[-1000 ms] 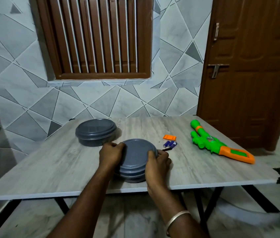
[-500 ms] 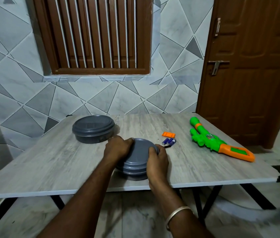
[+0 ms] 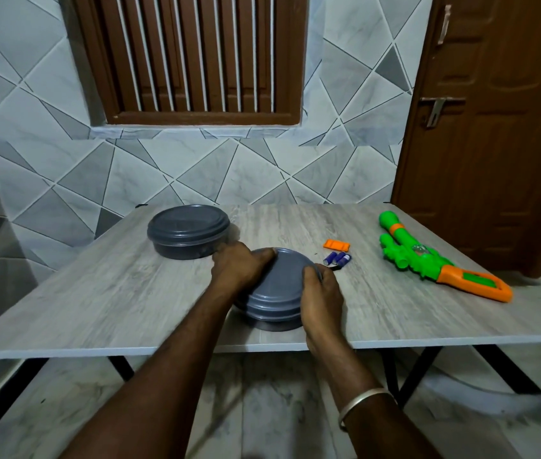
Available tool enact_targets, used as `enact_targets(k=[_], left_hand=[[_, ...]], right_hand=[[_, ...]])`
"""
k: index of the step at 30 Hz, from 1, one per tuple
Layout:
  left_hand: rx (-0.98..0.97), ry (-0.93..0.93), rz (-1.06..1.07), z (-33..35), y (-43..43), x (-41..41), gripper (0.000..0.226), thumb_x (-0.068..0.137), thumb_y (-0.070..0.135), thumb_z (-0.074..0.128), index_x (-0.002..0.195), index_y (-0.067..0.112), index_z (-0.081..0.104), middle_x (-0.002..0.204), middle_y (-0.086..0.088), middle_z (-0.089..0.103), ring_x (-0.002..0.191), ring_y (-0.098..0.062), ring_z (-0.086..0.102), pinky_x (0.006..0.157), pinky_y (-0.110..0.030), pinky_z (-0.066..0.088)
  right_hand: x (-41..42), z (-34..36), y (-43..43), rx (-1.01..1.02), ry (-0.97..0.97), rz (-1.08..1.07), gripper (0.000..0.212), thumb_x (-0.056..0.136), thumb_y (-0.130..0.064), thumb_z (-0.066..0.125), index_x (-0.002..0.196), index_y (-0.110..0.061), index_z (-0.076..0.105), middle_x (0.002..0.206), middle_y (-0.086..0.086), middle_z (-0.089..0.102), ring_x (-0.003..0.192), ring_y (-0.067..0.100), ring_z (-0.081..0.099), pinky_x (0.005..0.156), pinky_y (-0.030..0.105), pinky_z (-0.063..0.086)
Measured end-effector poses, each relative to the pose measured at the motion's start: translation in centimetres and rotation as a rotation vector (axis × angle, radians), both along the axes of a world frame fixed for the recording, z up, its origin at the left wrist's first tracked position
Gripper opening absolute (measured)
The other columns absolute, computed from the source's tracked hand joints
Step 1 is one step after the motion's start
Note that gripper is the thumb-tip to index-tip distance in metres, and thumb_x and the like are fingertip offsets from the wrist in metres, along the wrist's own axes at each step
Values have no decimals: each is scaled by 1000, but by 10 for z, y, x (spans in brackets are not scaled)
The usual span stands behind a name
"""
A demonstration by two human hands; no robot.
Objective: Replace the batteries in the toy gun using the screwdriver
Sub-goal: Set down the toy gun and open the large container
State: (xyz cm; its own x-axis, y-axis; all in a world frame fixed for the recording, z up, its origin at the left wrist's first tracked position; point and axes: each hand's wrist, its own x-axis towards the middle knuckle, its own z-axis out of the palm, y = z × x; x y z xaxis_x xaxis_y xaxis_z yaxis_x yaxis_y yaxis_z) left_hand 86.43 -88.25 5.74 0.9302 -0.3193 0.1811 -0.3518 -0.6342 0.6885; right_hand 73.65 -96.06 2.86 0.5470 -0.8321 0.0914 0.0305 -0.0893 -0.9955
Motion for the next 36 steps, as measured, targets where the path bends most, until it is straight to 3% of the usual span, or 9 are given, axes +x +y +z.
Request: enact_targets(k=[3, 6, 9, 16, 20, 24, 28, 32, 36], left_hand=[[-19, -13, -13, 0, 1, 0, 99, 58, 86, 50, 103, 1, 72, 111, -25, 69, 102, -38, 66, 88, -45, 58], [-22, -59, -13, 1, 0, 1, 78, 75, 74, 65, 87, -2, 72, 91, -21, 72, 85, -33, 70, 75, -40, 59], [-39, -67, 26, 3, -1, 0, 68, 77, 68, 69, 79, 0, 70, 80, -16, 71, 75, -29, 69, 68, -37, 57], [-21, -80, 82, 7, -3, -4, 72, 68, 76, 57, 76, 5, 71, 81, -14, 72, 76, -31, 69, 70, -38, 60], [-25, -72, 79, 11, -4, -5, 73, 70, 76, 55, 80, 5, 71, 85, -16, 71, 81, -33, 67, 66, -33, 51], [-72, -88, 56, 16, -4, -7, 76, 70, 79, 46, 89, 8, 67, 87, -14, 68, 85, -35, 64, 68, -34, 38], [-146, -59, 37, 16, 0, -3, 72, 78, 76, 45, 96, 10, 66, 96, -14, 68, 92, -35, 64, 74, -35, 41], [-327, -2, 9, 13, 0, -4, 64, 85, 70, 54, 97, 9, 66, 96, -10, 69, 91, -31, 65, 81, -40, 52], [-473, 44, -26, 16, -3, -12, 66, 85, 67, 58, 78, 1, 64, 76, -15, 68, 72, -29, 66, 65, -39, 50]], right_hand=[[1, 1, 2, 7, 3, -21, 34, 98, -37, 40, 119, -19, 60, 111, 1, 63, 91, 14, 59, 54, 20, 36], [1, 3, 2, 31, -14, -34, 32, 98, -36, 39, 112, -18, 62, 105, 1, 64, 82, 9, 57, 54, 22, 37], [0, 3, 3, 46, -41, -54, 33, 97, -38, 39, 109, -18, 63, 103, 1, 65, 83, 11, 58, 54, 23, 37], [3, 1, 2, 58, -85, -90, 32, 96, -39, 41, 105, -19, 64, 102, -1, 66, 89, 15, 61, 57, 26, 41], [3, 1, 1, 49, -101, -104, 32, 96, -39, 43, 105, -17, 65, 102, 0, 66, 90, 17, 62, 59, 26, 42], [5, -1, -1, 71, -72, -91, 45, 94, -50, 42, 114, -17, 66, 112, 1, 68, 99, 21, 62, 80, 36, 52], [5, 1, -3, 325, -198, 1, 67, 87, -74, 35, 114, -24, 71, 111, -5, 72, 103, 15, 66, 95, 40, 52], [5, -2, -4, 350, -328, 39, 42, 93, -53, 45, 117, -25, 66, 114, -3, 72, 109, 17, 66, 102, 48, 48], [1, 1, -6, 393, -395, 24, 46, 93, -52, 43, 129, -27, 54, 123, 0, 66, 113, 18, 63, 104, 48, 46]])
